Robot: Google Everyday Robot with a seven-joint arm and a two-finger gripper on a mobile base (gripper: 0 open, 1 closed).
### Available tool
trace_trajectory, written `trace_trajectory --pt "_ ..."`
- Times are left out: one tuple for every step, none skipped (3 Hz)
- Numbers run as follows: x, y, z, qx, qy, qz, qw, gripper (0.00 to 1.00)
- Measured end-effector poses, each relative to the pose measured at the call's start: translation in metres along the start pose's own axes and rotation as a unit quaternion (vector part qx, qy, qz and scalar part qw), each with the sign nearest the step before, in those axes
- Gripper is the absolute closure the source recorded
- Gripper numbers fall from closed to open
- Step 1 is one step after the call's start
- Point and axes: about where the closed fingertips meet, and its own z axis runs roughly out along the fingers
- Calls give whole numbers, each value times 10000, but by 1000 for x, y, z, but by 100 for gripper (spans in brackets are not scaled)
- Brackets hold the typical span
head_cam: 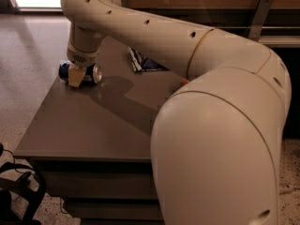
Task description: Knock pepsi can over
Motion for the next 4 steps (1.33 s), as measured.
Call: trace_trajectory --pt "0 1 1 -10 5 -3 10000 0" --pt "0 1 1 -12 6 -3 10000 0" --pt "-2 -1 -28 68 -79 32 9999 0" --pt "-3 -2 -80 369 -5 104 9993 0"
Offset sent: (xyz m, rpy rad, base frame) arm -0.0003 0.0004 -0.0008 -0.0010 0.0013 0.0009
